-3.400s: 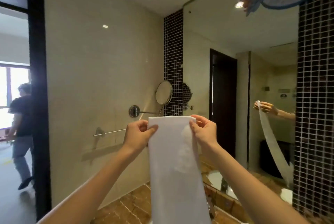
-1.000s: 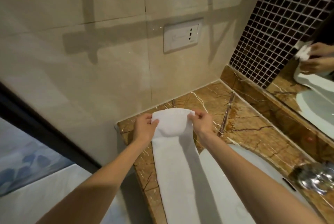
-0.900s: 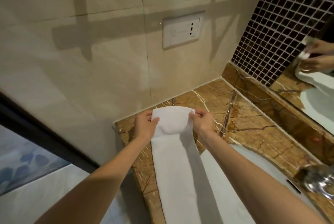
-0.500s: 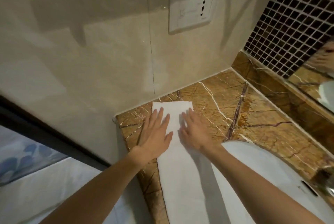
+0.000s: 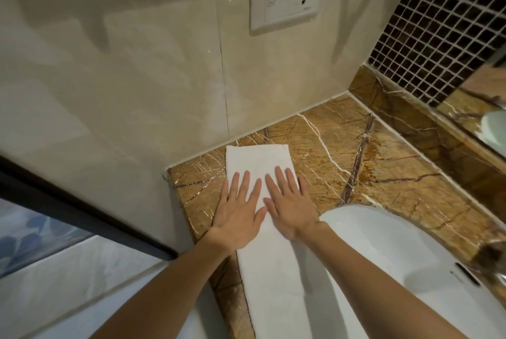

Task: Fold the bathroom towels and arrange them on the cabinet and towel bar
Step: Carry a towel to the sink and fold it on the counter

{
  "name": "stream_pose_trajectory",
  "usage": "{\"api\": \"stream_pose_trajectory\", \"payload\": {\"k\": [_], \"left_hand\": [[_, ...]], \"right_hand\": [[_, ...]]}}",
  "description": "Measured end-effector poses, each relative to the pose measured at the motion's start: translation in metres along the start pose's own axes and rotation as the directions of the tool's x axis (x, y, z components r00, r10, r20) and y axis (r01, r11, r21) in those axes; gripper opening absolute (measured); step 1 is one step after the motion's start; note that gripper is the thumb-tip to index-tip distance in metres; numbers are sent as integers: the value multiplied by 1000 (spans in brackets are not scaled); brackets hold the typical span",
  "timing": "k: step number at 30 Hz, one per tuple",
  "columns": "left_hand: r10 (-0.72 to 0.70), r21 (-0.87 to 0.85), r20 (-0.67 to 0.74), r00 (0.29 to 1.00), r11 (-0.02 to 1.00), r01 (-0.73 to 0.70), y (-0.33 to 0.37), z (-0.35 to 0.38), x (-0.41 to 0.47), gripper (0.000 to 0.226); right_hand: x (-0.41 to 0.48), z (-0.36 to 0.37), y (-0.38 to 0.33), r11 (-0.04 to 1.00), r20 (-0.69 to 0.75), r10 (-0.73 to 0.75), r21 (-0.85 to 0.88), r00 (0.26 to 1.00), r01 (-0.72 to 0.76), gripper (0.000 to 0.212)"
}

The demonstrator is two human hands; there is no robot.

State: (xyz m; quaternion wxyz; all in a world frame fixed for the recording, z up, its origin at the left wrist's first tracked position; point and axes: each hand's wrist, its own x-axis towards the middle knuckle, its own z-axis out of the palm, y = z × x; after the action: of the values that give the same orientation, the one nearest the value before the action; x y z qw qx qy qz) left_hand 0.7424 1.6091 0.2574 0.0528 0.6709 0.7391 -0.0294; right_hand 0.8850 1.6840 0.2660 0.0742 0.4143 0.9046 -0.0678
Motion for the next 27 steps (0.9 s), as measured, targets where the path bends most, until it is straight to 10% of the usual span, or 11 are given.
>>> {"api": "stream_pose_trajectory", "payload": {"k": [11, 23, 27], "left_hand": [[68, 38, 18, 997, 997, -69, 23, -9, -47, 68], [5, -24, 48, 999, 1000, -3, 86, 7, -141, 70], [-49, -36, 39, 998, 998, 51, 103, 12, -168, 68]], "right_hand": [[-103, -4, 3, 865, -117, 272, 464, 955, -190, 31], [-196, 34, 10, 364, 345, 420, 783, 839, -504, 58], [-214, 39, 6, 355, 337, 405, 799, 850, -486, 48]]}}
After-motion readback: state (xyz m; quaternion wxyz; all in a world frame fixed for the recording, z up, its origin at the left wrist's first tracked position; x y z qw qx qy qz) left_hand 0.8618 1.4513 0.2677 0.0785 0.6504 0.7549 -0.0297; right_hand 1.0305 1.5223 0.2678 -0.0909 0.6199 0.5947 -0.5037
